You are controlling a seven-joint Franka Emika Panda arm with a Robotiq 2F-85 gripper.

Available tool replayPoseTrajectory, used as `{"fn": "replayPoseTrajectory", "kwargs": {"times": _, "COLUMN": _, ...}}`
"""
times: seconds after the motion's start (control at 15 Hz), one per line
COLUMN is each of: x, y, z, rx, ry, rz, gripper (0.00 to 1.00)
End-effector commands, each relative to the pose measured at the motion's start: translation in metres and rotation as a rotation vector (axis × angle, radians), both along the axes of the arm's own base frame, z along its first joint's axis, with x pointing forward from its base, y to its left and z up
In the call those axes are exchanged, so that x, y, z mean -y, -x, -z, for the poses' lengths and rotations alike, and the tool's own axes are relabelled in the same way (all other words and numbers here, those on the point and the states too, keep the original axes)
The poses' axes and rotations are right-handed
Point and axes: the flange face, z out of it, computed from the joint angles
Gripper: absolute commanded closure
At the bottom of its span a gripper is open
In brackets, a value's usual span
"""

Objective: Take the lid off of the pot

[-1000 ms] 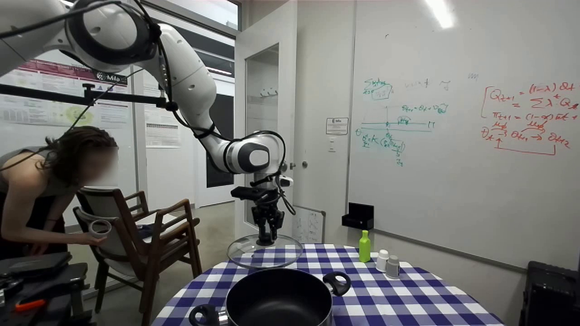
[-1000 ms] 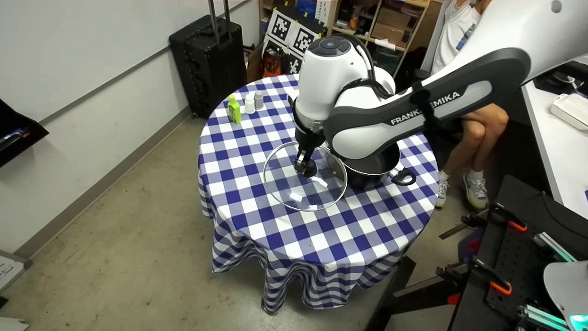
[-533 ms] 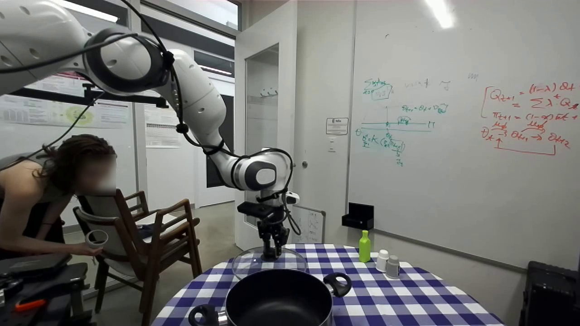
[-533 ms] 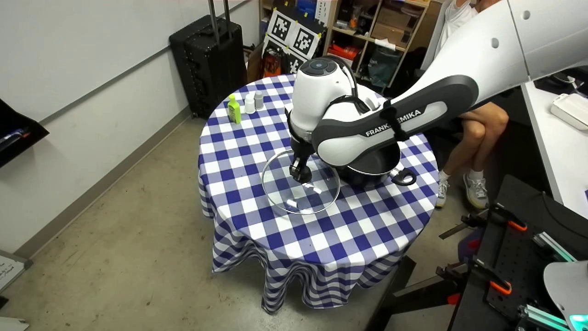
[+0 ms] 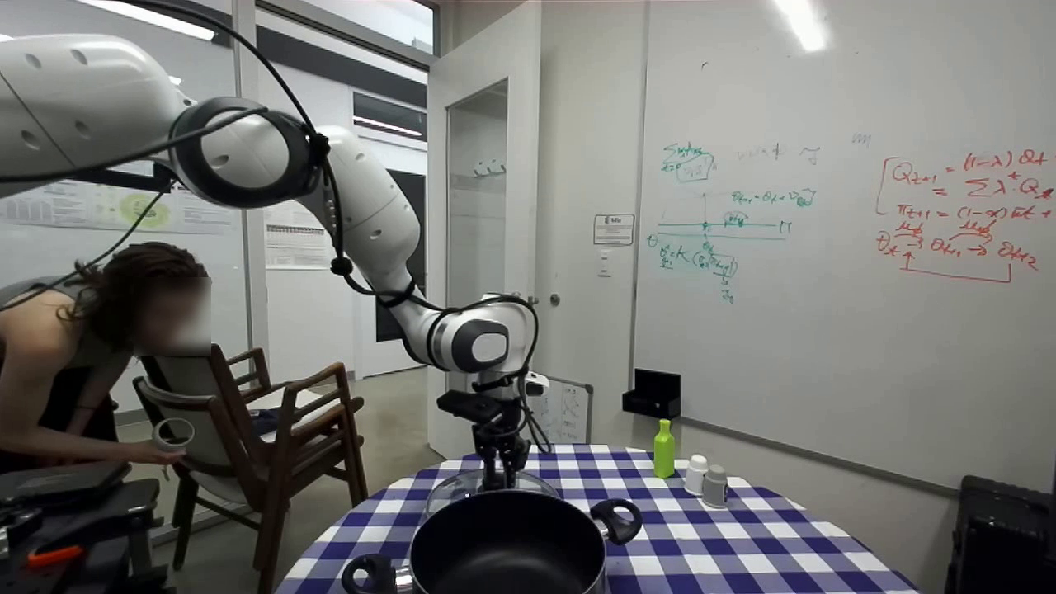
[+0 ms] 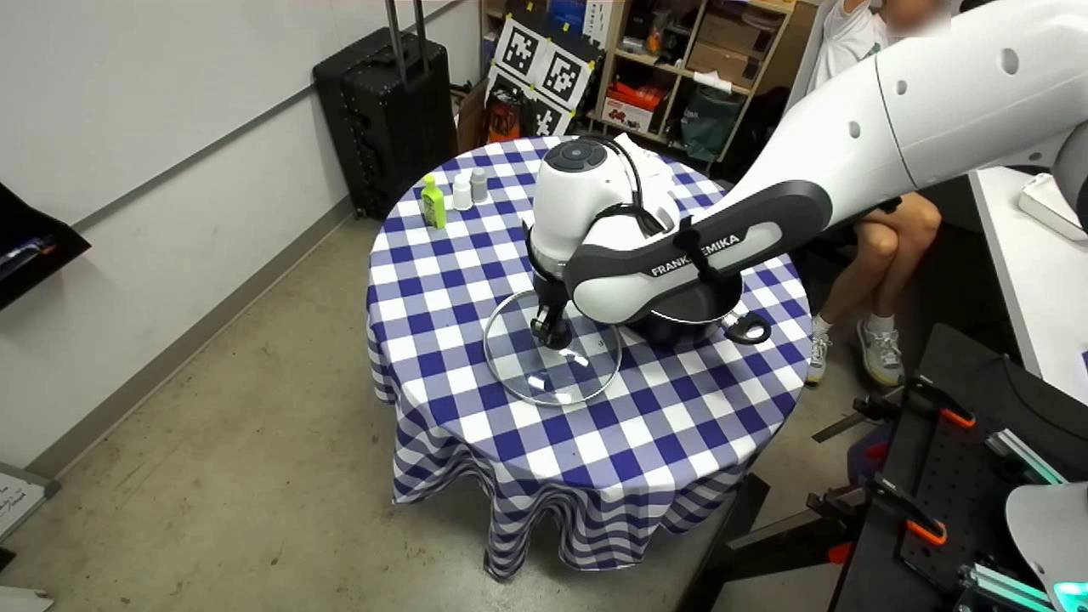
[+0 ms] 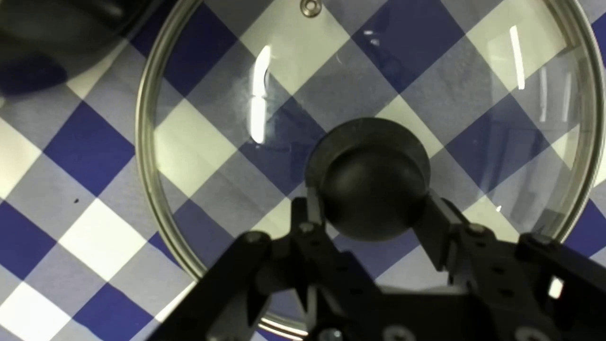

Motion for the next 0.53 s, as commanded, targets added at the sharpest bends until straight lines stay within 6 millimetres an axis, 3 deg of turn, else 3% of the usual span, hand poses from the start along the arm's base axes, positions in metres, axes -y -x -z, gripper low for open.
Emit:
{"fn": "replayPoseTrajectory", "kwargs": {"times": 0.0, "x": -0.004, "y": -0.012, "z": -0.006, "rx": -0.001, "ry": -0.024, "rz": -0.016, "gripper": 0.25}}
{"fn": "replayPoseTrajectory", "kwargs": {"times": 0.07, "x": -0.004, "y": -0.013, "z": -0.010, "rx": 0.003, "ry": -0.028, "rz": -0.011, "gripper": 0.24}}
{"fn": "replayPoseTrajectory", "kwargs": {"times": 0.33, "x": -0.003, "y": -0.007, "z": -0.048, "rx": 0.040, "ry": -0.026, "rz": -0.006, "gripper": 0.00}}
{"fn": "replayPoseTrajectory", "kwargs": {"times": 0.47, "x": -0.009, "y": 0.004, "z": -0.081, "rx": 0.037, "ry": -0.053, "rz": -0.028, "gripper": 0.00}}
